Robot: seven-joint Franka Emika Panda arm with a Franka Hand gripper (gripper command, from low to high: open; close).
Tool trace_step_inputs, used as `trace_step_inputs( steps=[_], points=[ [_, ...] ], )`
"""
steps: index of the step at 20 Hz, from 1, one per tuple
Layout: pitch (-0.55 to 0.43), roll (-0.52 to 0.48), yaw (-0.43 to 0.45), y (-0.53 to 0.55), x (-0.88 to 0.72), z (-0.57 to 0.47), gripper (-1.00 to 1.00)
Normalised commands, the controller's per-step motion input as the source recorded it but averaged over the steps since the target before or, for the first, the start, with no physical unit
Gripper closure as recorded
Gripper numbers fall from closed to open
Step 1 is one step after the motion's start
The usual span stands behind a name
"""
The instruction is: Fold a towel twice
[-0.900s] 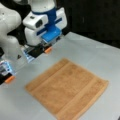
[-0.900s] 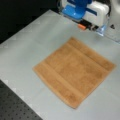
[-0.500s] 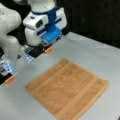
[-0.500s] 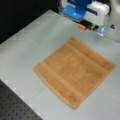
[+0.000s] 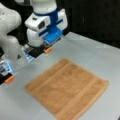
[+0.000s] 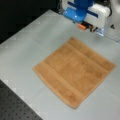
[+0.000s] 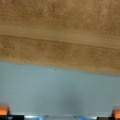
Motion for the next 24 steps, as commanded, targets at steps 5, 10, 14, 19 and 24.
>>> trace_step_inputs(
  steps=[5,10,14,19,24],
  points=[
    [0.305,-0.011,-0.19,0.19,0.5,0.18,-1.0],
    [0.263,0.003,-0.301,0.3,0.6,0.11,-1.0],
    [0.257,0.033,-0.339,0.36,0.6,0.07,-1.0],
    [0.228,-0.018,-0.338,0.26,0.5,0.07,-1.0],
    [0.215,-0.02,-0.264,0.21,0.48,-0.01,-1.0]
  ],
)
